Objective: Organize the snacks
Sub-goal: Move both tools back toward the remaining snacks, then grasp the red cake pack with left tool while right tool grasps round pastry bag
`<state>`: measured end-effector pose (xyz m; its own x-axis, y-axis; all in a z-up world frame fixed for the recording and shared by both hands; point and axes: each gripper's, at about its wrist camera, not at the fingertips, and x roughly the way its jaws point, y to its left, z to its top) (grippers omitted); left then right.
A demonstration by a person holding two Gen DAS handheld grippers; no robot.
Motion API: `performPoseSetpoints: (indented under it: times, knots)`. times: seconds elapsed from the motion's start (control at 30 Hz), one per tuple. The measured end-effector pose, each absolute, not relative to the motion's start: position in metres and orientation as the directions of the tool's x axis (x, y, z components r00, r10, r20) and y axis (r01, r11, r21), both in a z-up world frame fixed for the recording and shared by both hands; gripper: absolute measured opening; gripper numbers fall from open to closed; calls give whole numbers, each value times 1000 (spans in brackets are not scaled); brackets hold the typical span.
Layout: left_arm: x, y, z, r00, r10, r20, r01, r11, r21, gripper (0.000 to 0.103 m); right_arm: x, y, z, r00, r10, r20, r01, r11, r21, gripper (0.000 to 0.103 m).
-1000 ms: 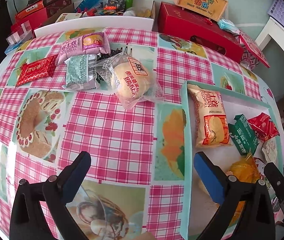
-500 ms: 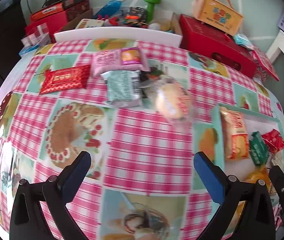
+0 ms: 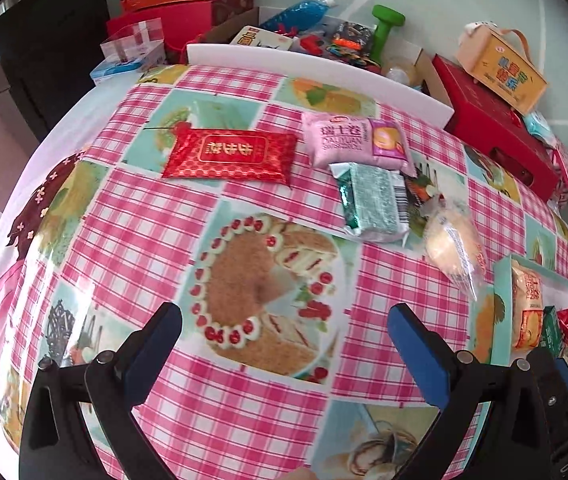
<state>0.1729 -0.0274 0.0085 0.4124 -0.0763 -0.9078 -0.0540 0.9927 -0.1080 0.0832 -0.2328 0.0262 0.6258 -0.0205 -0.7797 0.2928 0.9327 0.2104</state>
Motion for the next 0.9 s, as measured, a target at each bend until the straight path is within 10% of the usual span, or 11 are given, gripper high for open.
performPoseSetpoints:
  times: [0.9]
  knots:
    - [292, 31, 5, 352, 13, -936, -15, 1000, 8, 102, 143, -215, 16, 604, -6, -797, 252, 950, 184, 103]
